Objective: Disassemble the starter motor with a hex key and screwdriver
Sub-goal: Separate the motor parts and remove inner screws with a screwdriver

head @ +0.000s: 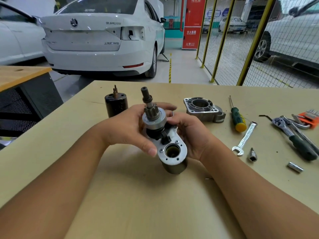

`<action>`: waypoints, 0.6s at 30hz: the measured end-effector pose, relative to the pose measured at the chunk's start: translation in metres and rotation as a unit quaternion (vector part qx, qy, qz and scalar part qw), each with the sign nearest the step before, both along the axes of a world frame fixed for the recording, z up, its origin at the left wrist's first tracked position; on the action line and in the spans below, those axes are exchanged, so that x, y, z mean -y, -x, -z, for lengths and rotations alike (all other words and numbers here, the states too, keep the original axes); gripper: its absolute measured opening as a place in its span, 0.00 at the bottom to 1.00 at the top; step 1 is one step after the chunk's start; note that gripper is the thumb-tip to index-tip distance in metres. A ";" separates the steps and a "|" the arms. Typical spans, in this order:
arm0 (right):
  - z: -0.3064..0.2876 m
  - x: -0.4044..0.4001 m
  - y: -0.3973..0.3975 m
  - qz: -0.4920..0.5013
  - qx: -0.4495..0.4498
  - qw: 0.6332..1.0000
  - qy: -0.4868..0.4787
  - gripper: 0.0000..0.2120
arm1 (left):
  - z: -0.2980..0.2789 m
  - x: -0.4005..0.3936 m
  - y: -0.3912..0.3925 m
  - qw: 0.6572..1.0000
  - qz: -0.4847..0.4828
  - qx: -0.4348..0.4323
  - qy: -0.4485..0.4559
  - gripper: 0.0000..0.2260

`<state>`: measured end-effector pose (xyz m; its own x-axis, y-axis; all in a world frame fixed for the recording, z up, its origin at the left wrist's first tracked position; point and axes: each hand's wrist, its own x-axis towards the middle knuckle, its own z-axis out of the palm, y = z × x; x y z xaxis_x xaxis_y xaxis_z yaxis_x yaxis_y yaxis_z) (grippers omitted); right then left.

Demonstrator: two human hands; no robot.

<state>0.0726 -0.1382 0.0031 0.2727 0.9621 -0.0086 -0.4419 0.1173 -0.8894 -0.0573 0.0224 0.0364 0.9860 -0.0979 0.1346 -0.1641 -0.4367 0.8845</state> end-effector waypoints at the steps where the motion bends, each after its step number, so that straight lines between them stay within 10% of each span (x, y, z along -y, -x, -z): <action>1: -0.002 0.001 -0.001 -0.003 0.018 1.000 0.003 0.28 | 0.000 0.002 -0.001 1.000 -0.002 0.005 -0.009 0.47; 9: -0.024 0.025 -0.028 0.055 0.251 0.958 0.124 0.11 | -0.002 0.015 0.000 1.000 0.002 -0.026 -0.008 0.40; 18: -0.051 0.028 -0.032 0.179 0.438 0.874 0.110 0.15 | 0.000 0.017 -0.005 0.990 -0.047 -0.123 0.059 0.28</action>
